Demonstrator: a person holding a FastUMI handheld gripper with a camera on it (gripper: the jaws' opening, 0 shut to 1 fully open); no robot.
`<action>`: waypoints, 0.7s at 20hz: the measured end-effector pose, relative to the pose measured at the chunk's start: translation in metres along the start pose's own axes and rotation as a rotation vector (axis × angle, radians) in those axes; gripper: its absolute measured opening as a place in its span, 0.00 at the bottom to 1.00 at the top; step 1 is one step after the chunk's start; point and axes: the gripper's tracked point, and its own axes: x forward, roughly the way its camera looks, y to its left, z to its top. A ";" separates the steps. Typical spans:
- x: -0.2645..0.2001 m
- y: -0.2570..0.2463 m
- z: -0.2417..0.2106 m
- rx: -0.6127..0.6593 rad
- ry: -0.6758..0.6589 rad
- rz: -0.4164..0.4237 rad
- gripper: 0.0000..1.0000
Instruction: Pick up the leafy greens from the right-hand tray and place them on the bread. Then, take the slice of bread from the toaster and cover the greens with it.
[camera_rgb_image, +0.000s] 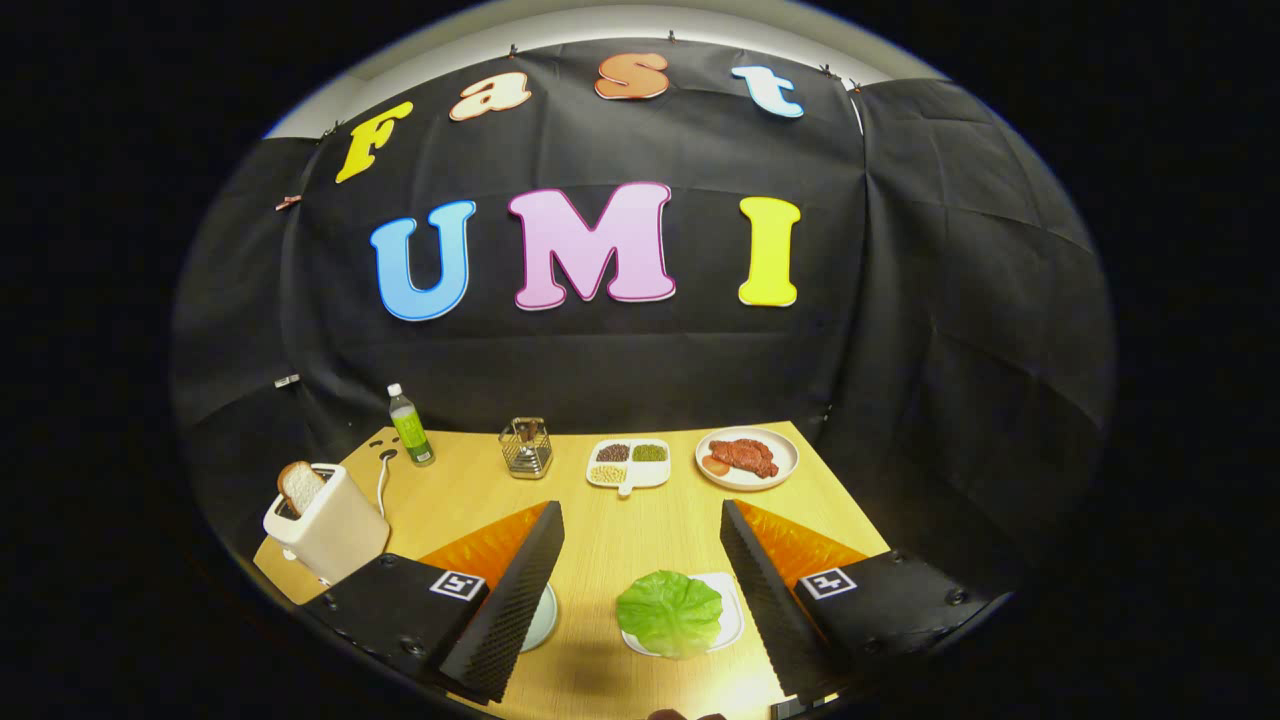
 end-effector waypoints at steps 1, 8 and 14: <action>0.005 -0.002 -0.009 0.000 0.026 0.002 0.98; 0.047 -0.015 -0.084 -0.020 0.217 0.038 0.98; 0.074 -0.036 -0.148 -0.062 0.354 0.051 0.98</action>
